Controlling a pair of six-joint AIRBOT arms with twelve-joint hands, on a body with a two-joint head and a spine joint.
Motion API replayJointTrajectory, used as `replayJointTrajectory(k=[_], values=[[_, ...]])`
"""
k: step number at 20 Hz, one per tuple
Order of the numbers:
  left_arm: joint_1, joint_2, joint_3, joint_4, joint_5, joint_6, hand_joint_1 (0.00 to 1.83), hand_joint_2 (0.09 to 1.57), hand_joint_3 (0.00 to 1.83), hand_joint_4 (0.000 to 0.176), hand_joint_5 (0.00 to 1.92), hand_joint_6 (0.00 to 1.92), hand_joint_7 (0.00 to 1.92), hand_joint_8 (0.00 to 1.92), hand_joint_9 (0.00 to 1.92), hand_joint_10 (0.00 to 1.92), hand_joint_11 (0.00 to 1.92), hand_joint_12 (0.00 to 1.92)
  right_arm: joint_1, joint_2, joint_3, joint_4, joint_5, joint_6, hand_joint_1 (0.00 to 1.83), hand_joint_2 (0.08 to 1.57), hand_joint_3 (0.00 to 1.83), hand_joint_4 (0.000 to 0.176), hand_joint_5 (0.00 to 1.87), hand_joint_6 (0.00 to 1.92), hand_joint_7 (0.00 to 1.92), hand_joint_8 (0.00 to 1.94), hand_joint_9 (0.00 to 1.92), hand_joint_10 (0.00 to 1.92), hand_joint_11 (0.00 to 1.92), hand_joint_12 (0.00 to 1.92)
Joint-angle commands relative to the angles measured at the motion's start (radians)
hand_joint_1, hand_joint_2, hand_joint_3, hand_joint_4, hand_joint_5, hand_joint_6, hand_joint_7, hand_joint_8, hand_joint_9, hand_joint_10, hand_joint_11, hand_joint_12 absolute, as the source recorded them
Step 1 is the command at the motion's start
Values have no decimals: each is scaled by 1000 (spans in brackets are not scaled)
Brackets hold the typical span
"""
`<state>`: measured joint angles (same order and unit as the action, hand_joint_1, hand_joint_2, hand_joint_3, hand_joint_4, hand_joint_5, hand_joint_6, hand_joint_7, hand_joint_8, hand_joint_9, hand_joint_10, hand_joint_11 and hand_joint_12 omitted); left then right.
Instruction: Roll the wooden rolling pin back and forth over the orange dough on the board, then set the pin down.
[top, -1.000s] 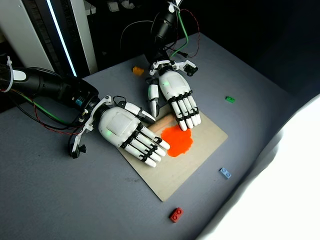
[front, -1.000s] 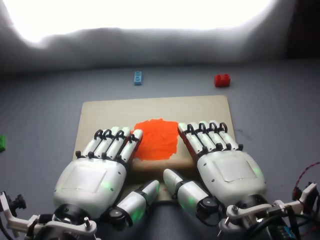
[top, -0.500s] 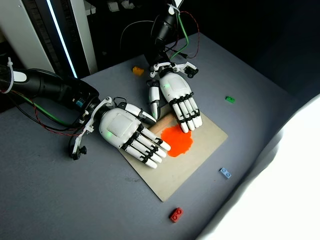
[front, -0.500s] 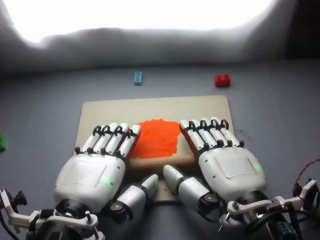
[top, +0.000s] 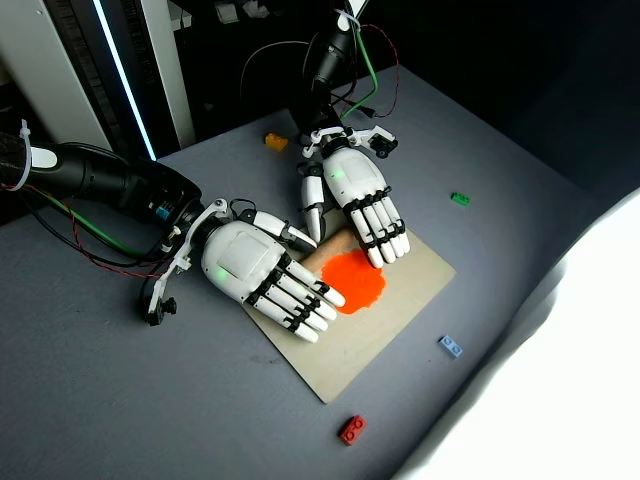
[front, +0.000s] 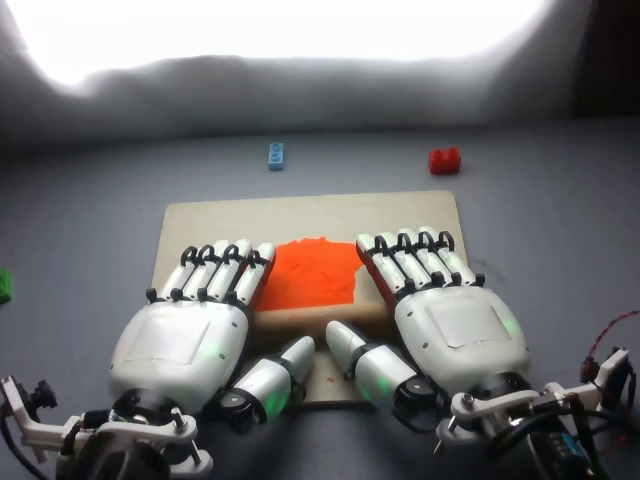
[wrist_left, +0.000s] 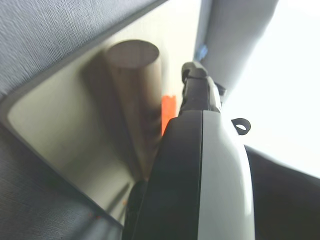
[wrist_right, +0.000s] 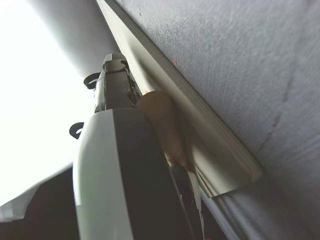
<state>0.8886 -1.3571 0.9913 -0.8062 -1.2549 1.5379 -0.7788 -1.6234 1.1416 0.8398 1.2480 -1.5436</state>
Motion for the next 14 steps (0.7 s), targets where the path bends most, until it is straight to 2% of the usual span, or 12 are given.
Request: replayJointTrajectory(k=[1, 5, 14], values=[[-11, -1, 8, 55, -100, -7, 0, 1387, 1, 0, 0, 0, 0, 0, 0, 0, 0, 210, 8, 0, 10, -59, 73, 1, 0, 1356, 21, 0, 53, 31, 75, 7, 34, 11, 0, 0], [-18, -3, 20, 42, -100, -17, 0, 1389, 2, 0, 0, 0, 0, 0, 0, 0, 0, 172, 12, -5, 31, -59, 66, 7, 0, 1356, 20, 0, 28, 19, 58, 4, 18, 4, 0, 0], [-40, -11, 47, 17, -79, -28, 0, 1392, 2, 0, 0, 0, 0, 0, 0, 0, 0, 221, 15, -7, 56, -59, 45, 13, 0, 1360, 20, 0, 34, 18, 53, 2, 9, 2, 0, 0]])
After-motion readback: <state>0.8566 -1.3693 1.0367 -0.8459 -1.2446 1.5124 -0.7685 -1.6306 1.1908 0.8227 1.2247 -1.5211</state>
